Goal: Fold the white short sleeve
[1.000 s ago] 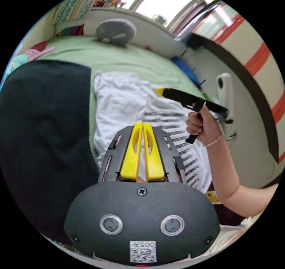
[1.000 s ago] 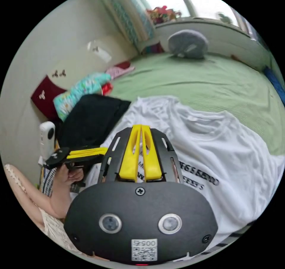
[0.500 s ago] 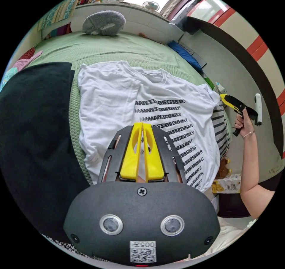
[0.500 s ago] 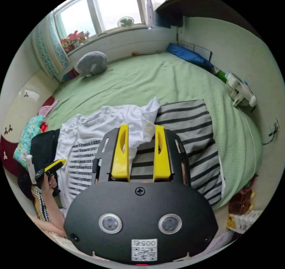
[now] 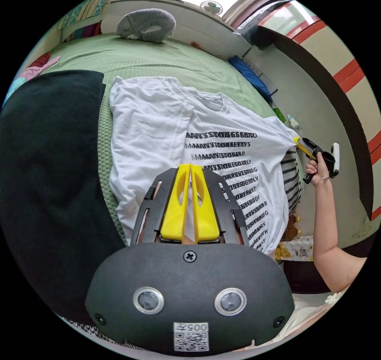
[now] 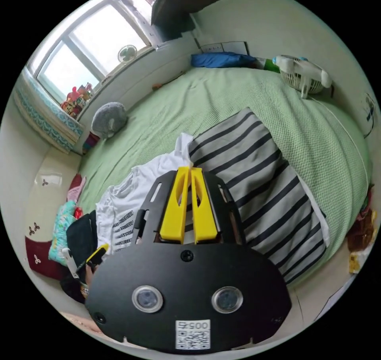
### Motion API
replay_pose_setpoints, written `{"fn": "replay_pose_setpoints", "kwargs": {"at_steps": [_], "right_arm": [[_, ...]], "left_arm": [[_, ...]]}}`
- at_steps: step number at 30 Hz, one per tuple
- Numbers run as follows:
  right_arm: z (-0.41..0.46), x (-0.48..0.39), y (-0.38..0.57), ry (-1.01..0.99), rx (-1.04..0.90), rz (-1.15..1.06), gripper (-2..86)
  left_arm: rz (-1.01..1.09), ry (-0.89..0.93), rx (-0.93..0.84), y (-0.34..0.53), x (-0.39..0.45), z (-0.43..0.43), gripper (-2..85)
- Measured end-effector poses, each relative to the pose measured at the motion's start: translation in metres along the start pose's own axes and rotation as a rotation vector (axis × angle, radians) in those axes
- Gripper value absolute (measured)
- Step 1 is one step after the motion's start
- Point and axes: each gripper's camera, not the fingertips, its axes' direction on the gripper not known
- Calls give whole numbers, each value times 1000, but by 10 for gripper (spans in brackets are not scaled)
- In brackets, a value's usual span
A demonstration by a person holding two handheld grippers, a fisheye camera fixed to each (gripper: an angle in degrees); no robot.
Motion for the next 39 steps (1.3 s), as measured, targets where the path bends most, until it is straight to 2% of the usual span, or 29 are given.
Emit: {"fn": "replay_pose_setpoints", "kwargs": {"at_steps": [6,12,16,20,22,24,32,39], "right_arm": [[-12,-58,-7,-6,62,-164,-9],[14,-164,2,42,-13,-502,-7],[64,-210,28,68,-176,-685,2],[110,-222,48,74,-365,-760,75],[112,-222,51,89,-387,-779,118],[102,-220,51,95,-350,-795,126],[48,-173,-7,107,-164,-614,106],[66,-146,-53,121,-212,-518,99]], "left_arm": [[5,-7,-8,-3,0,5,-7],[1,-6,-15,-4,1,8,-7],[-8,-2,-17,-4,2,9,-6],[-10,8,-26,-3,5,11,-7],[-10,5,-28,-3,8,12,-7],[-11,6,-28,-2,10,12,-6],[45,38,2,2,43,13,0],[189,75,98,0,113,18,63]]}}
